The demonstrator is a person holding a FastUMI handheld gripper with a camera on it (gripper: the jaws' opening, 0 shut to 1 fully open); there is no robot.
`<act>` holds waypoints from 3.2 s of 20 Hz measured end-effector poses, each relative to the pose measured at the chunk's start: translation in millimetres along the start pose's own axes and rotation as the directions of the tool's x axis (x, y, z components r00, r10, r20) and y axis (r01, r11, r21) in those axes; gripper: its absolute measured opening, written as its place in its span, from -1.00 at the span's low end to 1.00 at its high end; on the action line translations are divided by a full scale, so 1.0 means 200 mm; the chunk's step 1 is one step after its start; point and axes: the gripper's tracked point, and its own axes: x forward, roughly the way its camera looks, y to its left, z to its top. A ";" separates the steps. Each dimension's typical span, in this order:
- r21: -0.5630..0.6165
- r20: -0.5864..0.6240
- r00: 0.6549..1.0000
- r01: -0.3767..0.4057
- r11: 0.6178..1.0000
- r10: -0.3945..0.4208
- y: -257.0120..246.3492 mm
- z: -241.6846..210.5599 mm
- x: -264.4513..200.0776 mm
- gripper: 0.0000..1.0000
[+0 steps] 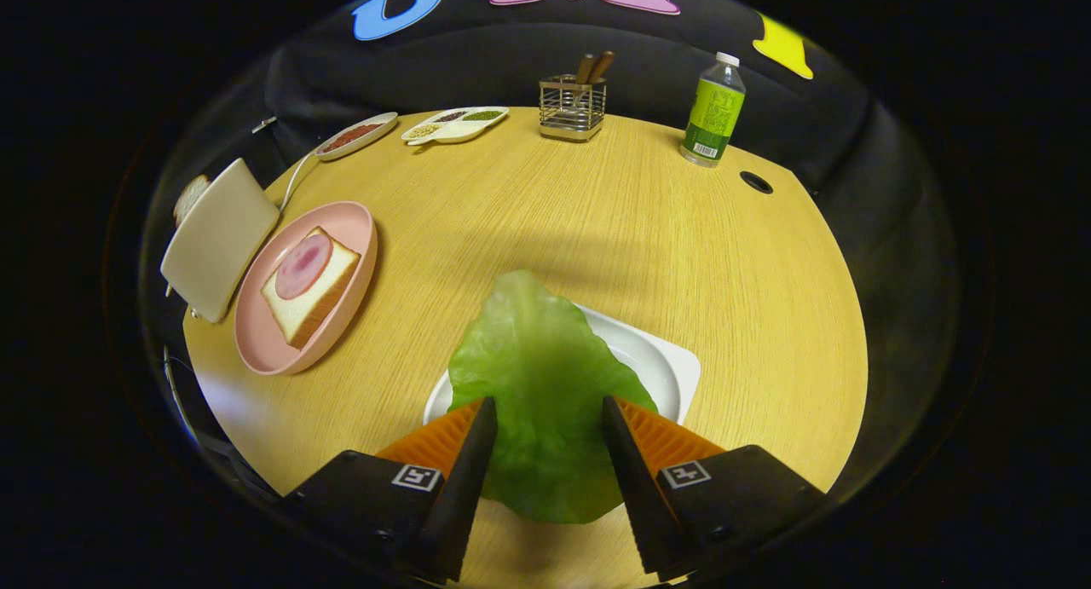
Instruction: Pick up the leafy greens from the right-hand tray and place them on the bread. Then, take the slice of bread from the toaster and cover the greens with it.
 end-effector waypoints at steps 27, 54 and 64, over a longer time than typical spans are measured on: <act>0.039 0.210 0.977 0.029 0.999 -0.037 0.30 0.42 -0.49 -0.89; -0.199 0.067 0.996 -0.036 0.979 0.050 1.18 0.57 -0.10 -0.86; -0.150 0.015 1.000 0.000 0.989 0.003 1.15 0.56 -0.01 -0.43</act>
